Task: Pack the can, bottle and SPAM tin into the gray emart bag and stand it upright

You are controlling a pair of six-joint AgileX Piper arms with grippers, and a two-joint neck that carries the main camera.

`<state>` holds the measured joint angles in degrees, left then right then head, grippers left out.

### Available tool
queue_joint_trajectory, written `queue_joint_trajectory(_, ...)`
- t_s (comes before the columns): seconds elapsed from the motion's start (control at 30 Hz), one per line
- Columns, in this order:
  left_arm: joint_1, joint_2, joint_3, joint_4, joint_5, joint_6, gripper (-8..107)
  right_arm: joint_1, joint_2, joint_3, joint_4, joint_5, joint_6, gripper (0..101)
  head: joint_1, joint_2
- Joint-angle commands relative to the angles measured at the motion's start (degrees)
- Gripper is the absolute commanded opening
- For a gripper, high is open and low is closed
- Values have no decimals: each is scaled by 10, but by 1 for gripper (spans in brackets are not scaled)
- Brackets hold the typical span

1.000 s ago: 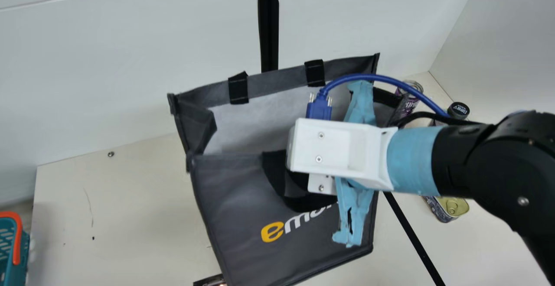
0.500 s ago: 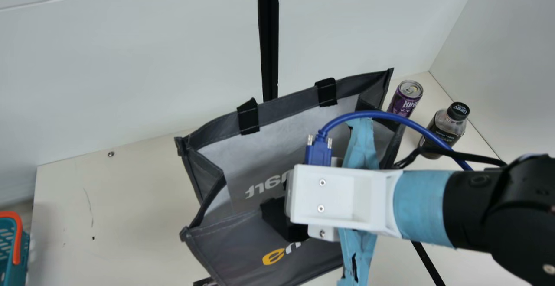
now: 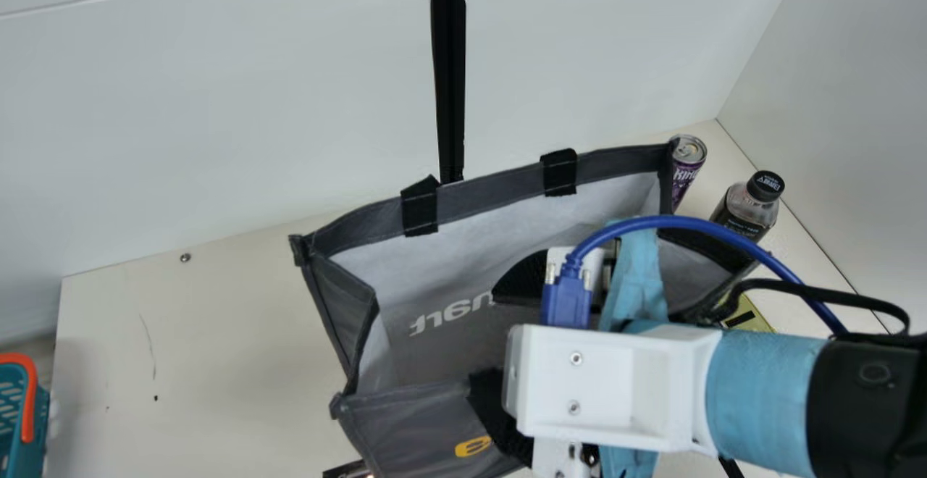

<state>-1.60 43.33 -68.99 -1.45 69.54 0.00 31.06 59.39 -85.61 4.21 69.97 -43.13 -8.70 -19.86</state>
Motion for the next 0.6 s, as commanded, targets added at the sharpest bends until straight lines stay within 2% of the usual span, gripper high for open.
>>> queue_joint_trajectory(0.0, 0, 0, 0, 0, 0, 0, 90, 1, -3, -2, -3, -1, 1, 87, -13, -1)
queue_joint_trajectory(0.1, 0, 0, 0, 0, 0, 0, 90, 1, -8, -4, -9, -1, 4, 95, -13, -1)
queue_joint_trajectory(0.57, 0, 0, 0, 0, 0, 0, 90, 6, -28, -27, -17, -1, 17, 95, -13, -1)
